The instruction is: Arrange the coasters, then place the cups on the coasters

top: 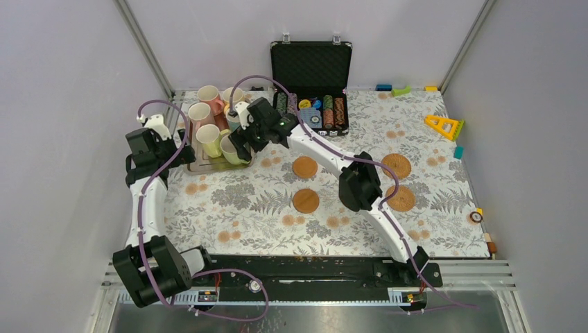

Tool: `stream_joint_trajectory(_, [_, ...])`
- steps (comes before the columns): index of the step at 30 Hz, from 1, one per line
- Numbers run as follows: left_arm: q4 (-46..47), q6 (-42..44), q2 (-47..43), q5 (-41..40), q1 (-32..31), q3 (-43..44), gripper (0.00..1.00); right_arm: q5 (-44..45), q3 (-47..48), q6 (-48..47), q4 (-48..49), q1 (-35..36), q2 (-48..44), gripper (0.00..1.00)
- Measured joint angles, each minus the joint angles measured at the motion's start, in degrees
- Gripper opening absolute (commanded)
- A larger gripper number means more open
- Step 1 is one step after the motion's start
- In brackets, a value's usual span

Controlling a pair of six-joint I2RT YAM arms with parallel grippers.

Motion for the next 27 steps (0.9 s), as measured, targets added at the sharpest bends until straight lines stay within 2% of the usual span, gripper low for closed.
stream_joint_trajectory(8, [0.7, 0.0, 0.7, 0.0, 0.0, 0.0, 0.99, 0.0, 3.0, -0.5, -0.7, 0.9, 4.2, 0.94])
stream_joint_trajectory(14, [0.8, -0.1, 0.7, 0.0, 0.0, 0.0, 0.99, 1.0, 5.4, -0.8, -1.5, 1.9, 7.0, 0.84])
stream_joint_trajectory(16, [0.8, -0.1, 0.7, 0.0, 0.0, 0.0, 0.99, 2.1, 5.7, -0.7, -1.7, 2.2, 7.1, 0.71])
stream_joint_trajectory(18, [0.8, -0.1, 0.7, 0.0, 0.0, 0.0, 0.99, 3.2, 6.2, -0.7, -1.8, 2.5, 7.2, 0.52])
stream_joint_trajectory(20, [0.8, -0.1, 0.7, 0.0, 0.0, 0.0, 0.99, 4.0, 6.7, -0.8, -1.8, 2.7, 7.2, 0.27])
stream_joint_trajectory(23, [0.8, -0.1, 0.7, 0.0, 0.0, 0.0, 0.99, 6.8, 8.2, 0.0, -2.1, 3.1, 7.4, 0.03])
stream_joint_trajectory(24, [0.8, -0.1, 0.7, 0.0, 0.0, 0.0, 0.99, 7.0, 8.6, 0.2, -2.1, 3.1, 7.5, 0.00])
stream_joint_trajectory(27, [0.8, -0.1, 0.6, 0.0, 0.0, 0.0, 0.99, 8.4, 9.5, 1.2, -2.3, 3.2, 8.3, 0.00])
